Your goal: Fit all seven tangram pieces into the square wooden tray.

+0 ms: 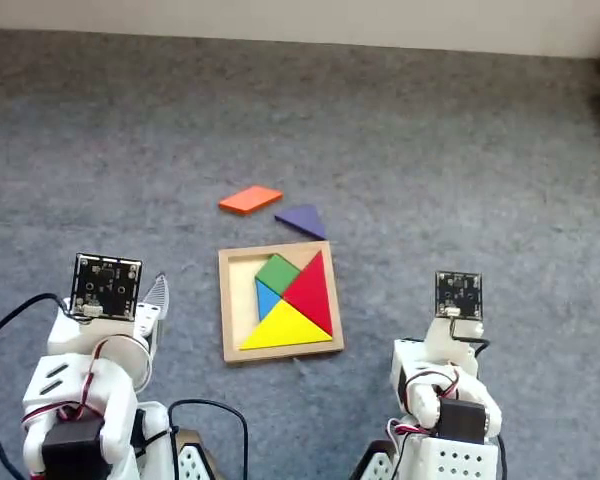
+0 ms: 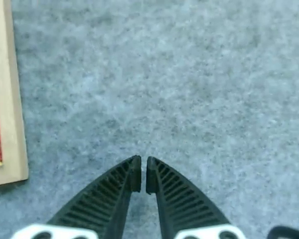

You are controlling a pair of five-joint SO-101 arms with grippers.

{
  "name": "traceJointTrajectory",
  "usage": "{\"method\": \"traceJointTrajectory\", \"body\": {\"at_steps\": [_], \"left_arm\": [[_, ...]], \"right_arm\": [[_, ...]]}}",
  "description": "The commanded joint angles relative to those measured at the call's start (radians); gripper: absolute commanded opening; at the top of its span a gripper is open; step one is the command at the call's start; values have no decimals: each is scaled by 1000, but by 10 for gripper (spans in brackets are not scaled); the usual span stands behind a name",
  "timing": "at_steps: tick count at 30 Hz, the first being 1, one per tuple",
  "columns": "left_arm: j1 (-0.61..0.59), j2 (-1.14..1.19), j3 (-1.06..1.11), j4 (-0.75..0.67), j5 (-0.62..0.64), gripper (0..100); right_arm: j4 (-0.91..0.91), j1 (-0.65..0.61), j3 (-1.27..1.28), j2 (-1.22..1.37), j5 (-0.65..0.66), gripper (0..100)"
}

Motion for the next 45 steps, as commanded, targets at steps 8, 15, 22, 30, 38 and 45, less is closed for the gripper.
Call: {"method": "traceJointTrajectory", "body": {"at_steps": [8,15,22,30,38,45], "left_arm": [[25,412,-344,21,5,217],[54,851,-562,-51,3,218],[185,1253,-780,-72,-84,289],[251,1652,-1044,-72,-203,290],[315,1957,-1282,-64,-201,290],[337,2147,-1460,-64,-198,292]], "right_arm": [[5,15,148,-16,11,37],[5,15,148,-16,11,37],[5,15,148,-16,11,37],[5,15,148,-16,11,37],[5,15,148,-16,11,37],[5,15,148,-16,11,37]]}}
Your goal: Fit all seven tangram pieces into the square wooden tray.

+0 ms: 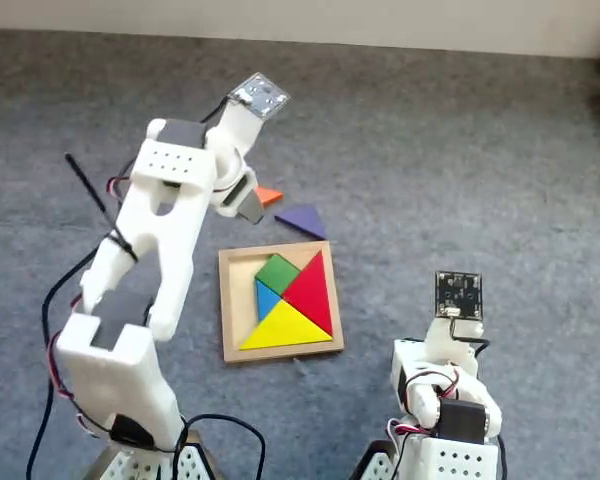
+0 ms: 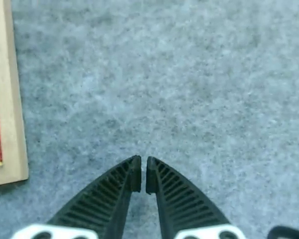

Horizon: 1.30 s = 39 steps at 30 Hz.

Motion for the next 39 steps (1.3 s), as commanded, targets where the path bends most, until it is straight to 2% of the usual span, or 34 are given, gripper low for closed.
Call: {"method": "traceJointTrajectory", "body": {"at_steps": [1,15,20,25,29,34,39], "left_arm": [[22,79,-153,-5,-3,292],[13,443,-441,-5,-71,305],[13,555,-461,-5,-150,303],[12,595,-461,-3,-212,202],[13,593,-463,54,-244,126],[13,593,-513,138,-242,104],[13,593,-639,292,-241,59]], "right_arm": [[5,15,148,-16,11,37],[5,15,148,-16,11,37],[5,15,148,-16,11,37],[5,15,148,-16,11,37],[5,15,148,-16,11,37],[5,15,148,-16,11,37],[5,15,148,-16,11,37]]}}
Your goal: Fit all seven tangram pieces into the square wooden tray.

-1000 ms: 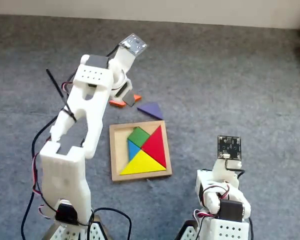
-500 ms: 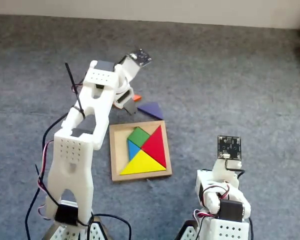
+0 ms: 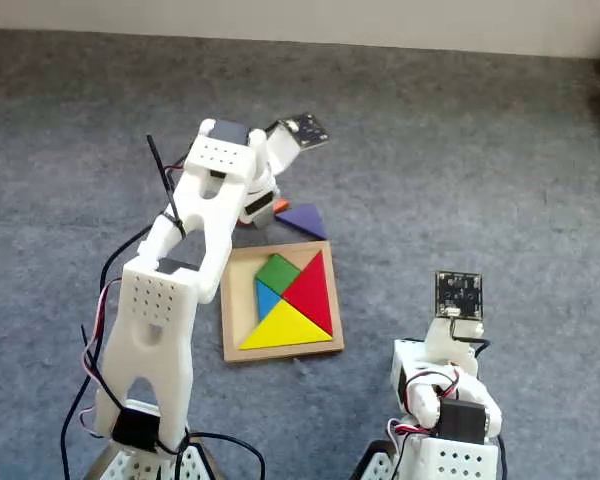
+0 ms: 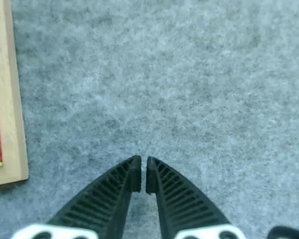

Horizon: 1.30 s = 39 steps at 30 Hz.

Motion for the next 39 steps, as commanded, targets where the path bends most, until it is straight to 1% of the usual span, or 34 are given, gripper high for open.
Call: {"method": "traceJointTrajectory", "body": {"at_steps": [1,6,10,13,18,24,28,33,39], "left_arm": [[-7,-5,-127,152,-5,50],[-7,-5,-286,311,-2,34],[-27,-7,-306,322,103,27],[-30,-35,-289,325,118,27],[-35,-197,-160,325,172,27],[-30,-527,113,324,173,27],[-24,-708,280,321,176,27],[-15,-868,486,319,247,27],[-19,-1003,651,318,325,27]], "right_arm": [[5,15,148,-16,11,37],[5,15,148,-16,11,37],[5,15,148,-16,11,37],[5,15,148,-16,11,37],[5,15,148,-16,11,37],[5,15,148,-16,11,37],[5,15,148,-16,11,37],[5,15,148,-16,11,37],[5,15,148,-16,11,37]]}}
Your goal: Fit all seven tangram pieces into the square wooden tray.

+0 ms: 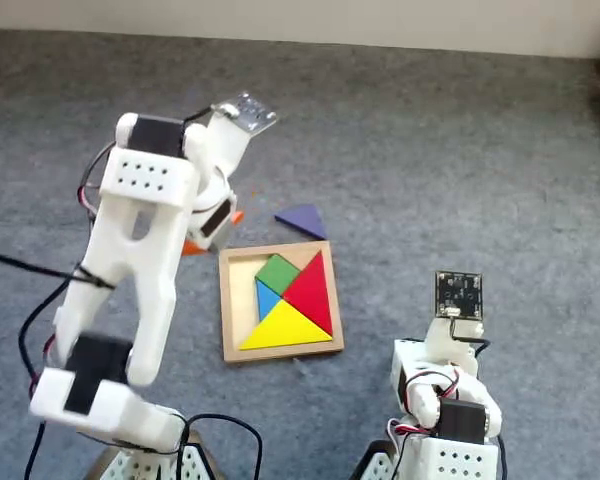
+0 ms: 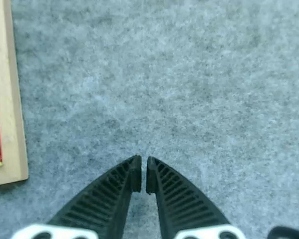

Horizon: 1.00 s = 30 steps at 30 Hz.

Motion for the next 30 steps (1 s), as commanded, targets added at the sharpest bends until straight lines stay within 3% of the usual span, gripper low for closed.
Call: {"method": "traceJointTrajectory", "body": {"at_steps": [1,10,16,30], "left_arm": [[-1,-150,99,0,58,27],[1,-426,475,-161,138,27],[1,-489,691,-293,198,27],[21,-481,862,-468,315,34]], "right_arm": [[5,15,148,-16,11,37],[5,15,148,-16,11,37],[5,15,148,-16,11,37],[5,15,148,-16,11,37]]}}
